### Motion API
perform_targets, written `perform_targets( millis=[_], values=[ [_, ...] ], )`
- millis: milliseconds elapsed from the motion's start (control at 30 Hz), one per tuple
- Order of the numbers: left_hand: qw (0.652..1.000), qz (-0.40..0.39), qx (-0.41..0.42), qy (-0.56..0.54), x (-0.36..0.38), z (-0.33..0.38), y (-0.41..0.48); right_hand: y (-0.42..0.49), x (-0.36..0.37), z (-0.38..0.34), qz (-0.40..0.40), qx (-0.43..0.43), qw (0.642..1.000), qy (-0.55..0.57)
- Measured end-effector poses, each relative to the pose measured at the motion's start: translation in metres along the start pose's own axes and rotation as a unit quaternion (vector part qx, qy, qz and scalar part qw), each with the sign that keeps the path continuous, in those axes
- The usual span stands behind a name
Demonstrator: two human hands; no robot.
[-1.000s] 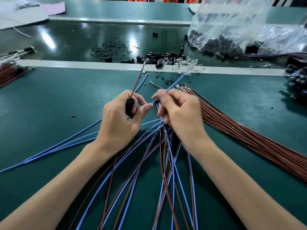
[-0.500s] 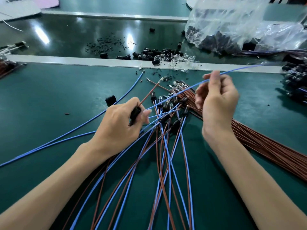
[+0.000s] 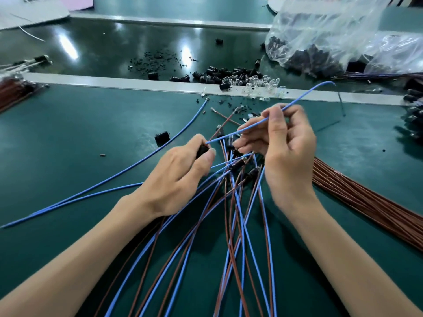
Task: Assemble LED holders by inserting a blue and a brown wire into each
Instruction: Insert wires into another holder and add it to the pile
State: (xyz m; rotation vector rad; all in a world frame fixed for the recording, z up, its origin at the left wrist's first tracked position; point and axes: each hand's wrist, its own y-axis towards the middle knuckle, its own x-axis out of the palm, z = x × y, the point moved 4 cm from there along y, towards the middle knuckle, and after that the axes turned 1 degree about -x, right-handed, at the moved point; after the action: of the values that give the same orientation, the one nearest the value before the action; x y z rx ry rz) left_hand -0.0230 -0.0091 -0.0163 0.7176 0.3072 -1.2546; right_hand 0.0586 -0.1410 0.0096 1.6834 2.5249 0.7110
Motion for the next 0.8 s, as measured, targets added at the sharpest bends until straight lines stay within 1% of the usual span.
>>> perform_targets(
  millis=[100, 200, 400, 633, 800],
  values=[
    [0.999, -0.016, 0.025, 0.021, 0.0016, 0.0023, -0.0009, -0.0011, 0.0014, -0.001, -0.009, -0.011, 1.0, -0.008],
    [0.999, -0.018, 0.033, 0.026, 0.0015, 0.0035, -0.0003, -0.0032, 0.0023, 0.0001, -0.023, -0.022, 0.998, -0.045],
    [0.999, -0.001, 0.034, 0.022, -0.0011, 0.0025, 0.0006, 0.0004, -0.0021, -0.0019, -0.016, -0.053, 0.996, -0.073],
    [0.999, -0.011, 0.038, 0.037, 0.0033, -0.0006, 0.0016, 0.0021, -0.0033, 0.0004, -0.033, -0.053, 0.991, -0.114],
    [0.996, -0.015, 0.044, 0.069, 0.0046, 0.0001, 0.0032, 0.0023, -0.0054, 0.0007, -0.04, -0.027, 0.995, -0.089]
  ],
)
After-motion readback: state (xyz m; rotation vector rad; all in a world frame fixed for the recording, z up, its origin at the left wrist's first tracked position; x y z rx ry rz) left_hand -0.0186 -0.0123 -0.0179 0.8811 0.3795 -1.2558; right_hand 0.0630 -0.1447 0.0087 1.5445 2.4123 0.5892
